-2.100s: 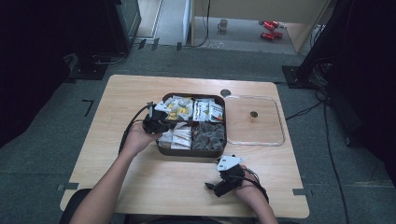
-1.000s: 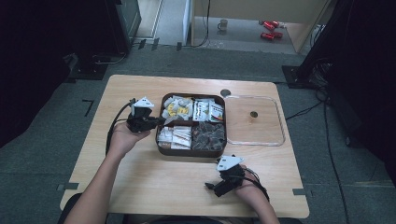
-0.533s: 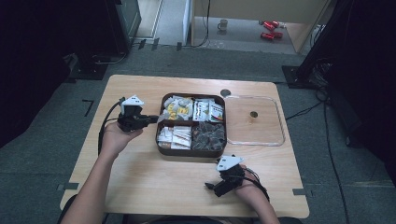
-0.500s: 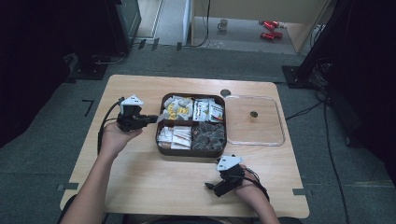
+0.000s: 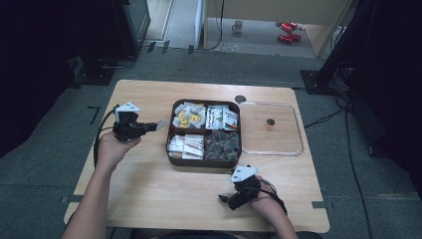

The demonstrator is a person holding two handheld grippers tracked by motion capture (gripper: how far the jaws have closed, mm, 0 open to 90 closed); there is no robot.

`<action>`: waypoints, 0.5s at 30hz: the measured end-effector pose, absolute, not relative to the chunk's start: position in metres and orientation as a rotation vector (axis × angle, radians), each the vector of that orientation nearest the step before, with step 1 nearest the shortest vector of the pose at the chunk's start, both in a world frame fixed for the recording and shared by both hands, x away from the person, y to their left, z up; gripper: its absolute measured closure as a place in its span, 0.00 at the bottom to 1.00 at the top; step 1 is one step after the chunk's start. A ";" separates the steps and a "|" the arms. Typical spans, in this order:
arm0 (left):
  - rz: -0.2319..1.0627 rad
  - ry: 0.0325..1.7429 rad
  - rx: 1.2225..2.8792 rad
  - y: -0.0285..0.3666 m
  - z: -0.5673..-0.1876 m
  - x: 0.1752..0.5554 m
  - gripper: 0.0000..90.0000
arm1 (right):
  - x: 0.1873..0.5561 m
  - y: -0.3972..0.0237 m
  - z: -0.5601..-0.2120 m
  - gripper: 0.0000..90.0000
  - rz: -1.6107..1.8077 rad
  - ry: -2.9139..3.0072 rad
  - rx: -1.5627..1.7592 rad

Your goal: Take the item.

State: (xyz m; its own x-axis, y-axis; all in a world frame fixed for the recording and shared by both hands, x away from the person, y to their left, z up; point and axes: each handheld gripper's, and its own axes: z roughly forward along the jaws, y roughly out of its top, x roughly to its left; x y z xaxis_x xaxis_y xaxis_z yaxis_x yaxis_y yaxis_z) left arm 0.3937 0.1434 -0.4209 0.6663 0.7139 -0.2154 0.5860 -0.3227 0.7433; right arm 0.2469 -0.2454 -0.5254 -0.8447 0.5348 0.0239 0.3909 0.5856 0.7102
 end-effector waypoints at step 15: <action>0.179 1.098 2.043 0.159 -0.445 0.401 1.00 | 0.247 -0.245 -0.525 0.00 1.105 2.622 0.774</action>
State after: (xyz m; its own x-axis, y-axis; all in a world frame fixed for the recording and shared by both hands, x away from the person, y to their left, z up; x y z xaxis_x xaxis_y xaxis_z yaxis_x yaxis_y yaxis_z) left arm 0.4006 0.1590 -0.4446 0.6142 0.7550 -0.2295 0.6429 -0.3101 0.7004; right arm 0.2469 -0.2454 -0.5255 -0.8449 0.5344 0.0242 0.3905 0.5853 0.7106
